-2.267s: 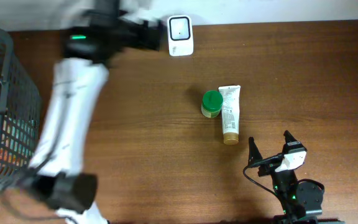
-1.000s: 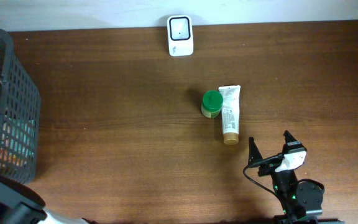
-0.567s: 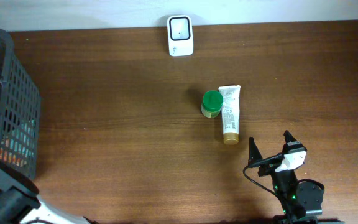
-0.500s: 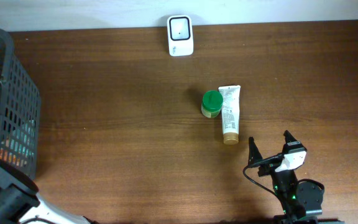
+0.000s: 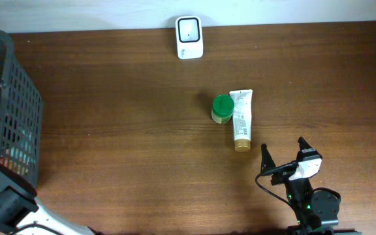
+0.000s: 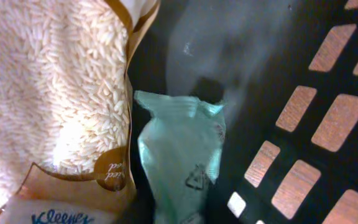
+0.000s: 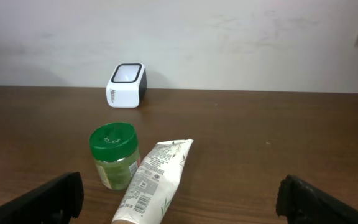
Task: Scan the item barcode
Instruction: 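Reach the left gripper into the basket and grasp the mint-green packet, then lift the mint-green packet out and carry it left of the jar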
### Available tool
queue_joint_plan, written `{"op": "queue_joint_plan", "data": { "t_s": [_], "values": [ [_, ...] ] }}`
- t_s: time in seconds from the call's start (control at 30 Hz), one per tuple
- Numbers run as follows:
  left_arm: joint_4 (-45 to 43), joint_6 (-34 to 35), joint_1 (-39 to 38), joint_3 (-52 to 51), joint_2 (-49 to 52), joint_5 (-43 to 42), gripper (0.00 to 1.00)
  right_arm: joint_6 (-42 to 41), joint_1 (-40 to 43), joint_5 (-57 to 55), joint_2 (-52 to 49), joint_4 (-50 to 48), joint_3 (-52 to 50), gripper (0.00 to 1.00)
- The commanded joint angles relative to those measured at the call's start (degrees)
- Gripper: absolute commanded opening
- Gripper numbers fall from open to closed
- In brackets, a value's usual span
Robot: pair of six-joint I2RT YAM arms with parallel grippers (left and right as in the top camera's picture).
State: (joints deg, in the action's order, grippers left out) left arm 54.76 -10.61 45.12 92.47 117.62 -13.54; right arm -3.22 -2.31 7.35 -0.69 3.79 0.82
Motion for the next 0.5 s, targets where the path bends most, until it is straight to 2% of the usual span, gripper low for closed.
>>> {"op": "queue_joint_plan", "data": {
  "t_s": [0.0,0.23,0.47],
  "values": [
    [1.31,0.22,-0.13,1.95,0.66,-0.70,0.00,-0.20,-0.42,-0.33,0.28,0.04,-0.46,0.98],
    [7.15,2.43,-0.13,14.29,-3.61,-2.36,0.00,-0.20,-0.42,-0.33,0.28,0.04,-0.46,0.98],
    [7.67,13.88,-0.13,27.82,-11.76,-2.34,0.00,-0.20,-0.42,-0.33,0.28,0.04,-0.46,0.98]
  ]
}}
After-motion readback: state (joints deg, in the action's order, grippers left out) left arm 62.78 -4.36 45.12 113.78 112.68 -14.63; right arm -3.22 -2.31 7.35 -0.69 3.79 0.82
